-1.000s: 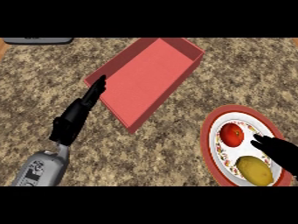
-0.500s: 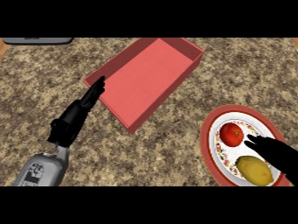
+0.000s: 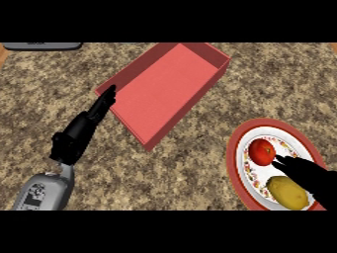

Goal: Pick the lemon from the plate and place it in the cardboard box

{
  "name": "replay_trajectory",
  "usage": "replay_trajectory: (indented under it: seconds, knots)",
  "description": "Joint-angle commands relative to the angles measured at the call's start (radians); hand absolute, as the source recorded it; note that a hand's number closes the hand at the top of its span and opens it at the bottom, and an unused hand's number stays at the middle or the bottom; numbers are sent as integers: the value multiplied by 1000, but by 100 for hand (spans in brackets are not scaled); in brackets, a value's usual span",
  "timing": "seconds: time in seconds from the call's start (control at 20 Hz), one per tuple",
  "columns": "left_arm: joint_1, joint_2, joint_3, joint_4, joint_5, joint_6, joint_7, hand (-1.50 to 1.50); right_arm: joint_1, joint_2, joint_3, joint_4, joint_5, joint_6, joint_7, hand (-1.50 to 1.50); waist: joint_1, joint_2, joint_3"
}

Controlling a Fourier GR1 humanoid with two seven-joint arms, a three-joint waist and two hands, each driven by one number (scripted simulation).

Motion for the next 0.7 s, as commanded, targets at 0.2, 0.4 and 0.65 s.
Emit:
replay_trajectory:
  seconds: [0.2,0.4,0.65]
  knots:
    - [58,-27,-3,-69,-47,-16,4,0,0,67,5,40,95,13,-46,-150,1,-1,0]
    - [24,-7,51,-13,-22,-51,-21,0,-33,99,57,128,208,-70,-62,-150,3,0,0]
    - [49,-44,27,-7,-63,-37,-52,0,-62,73,-2,221,238,-98,-152,-150,4,0,0]
